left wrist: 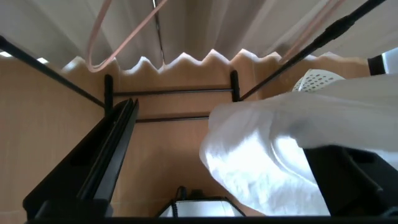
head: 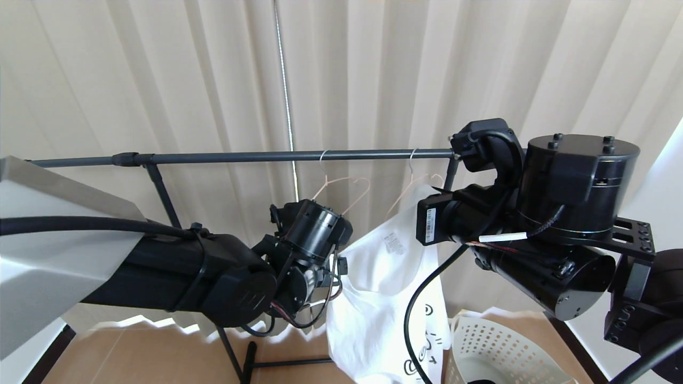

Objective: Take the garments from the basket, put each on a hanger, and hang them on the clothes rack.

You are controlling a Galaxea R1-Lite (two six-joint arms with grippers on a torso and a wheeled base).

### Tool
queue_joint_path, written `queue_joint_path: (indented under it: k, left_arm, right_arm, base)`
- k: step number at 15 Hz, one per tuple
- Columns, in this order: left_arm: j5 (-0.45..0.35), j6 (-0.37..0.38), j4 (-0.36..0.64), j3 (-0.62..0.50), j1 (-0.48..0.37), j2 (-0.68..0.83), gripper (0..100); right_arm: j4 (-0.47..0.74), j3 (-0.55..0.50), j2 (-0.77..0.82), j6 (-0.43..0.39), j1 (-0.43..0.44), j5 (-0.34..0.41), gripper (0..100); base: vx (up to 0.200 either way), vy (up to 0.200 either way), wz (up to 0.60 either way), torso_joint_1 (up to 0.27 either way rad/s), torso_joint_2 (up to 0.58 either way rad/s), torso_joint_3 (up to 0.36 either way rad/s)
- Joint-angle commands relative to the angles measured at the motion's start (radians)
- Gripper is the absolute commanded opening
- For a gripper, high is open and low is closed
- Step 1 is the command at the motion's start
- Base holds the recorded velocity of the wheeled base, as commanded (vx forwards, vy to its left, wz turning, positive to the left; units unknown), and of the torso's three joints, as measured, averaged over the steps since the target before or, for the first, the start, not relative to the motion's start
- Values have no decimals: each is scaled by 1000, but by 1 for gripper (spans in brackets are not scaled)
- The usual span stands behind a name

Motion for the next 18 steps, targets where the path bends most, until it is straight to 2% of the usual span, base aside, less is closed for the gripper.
queue_joint_path:
  k: [1,6,7,11,14,15,17,18]
  left_arm:
    - [1,-1,-2,14,4,6,100]
    - [0,-7,-11,85,1,-2,100]
    - [0,-7,-12,97,0,-15,0]
    - [0,2,-3,172,-42,-181,0]
    - [0,90,-2,217,-48,-345,0]
    - [0,102,-2,217,-48,-362,0]
    - [0,177,-2,212,-48,-433,0]
    - [0,177,-2,212,-48,-433,0]
  right_arm:
    - [-1,1,-12,-1,-2,0,0]
    - [-1,1,-15,-10,-46,3,0]
    - [-1,-1,-13,-12,-57,5,0]
    - [-1,-1,-7,-41,-115,6,0]
    - [1,2,5,-55,-135,8,0]
    - [1,4,10,-59,-135,8,0]
    - [-1,18,14,-76,-132,3,0]
    - [-1,18,14,-76,-132,3,0]
  base:
    - [0,0,0,0,0,0]
    - [0,0,0,0,0,0]
    - [0,0,0,0,0,0]
    - [0,0,0,0,0,0]
    - [0,0,0,0,0,0]
    - [0,0,0,0,0,0]
    - [0,0,0,0,0,0]
    - [0,0,0,0,0,0]
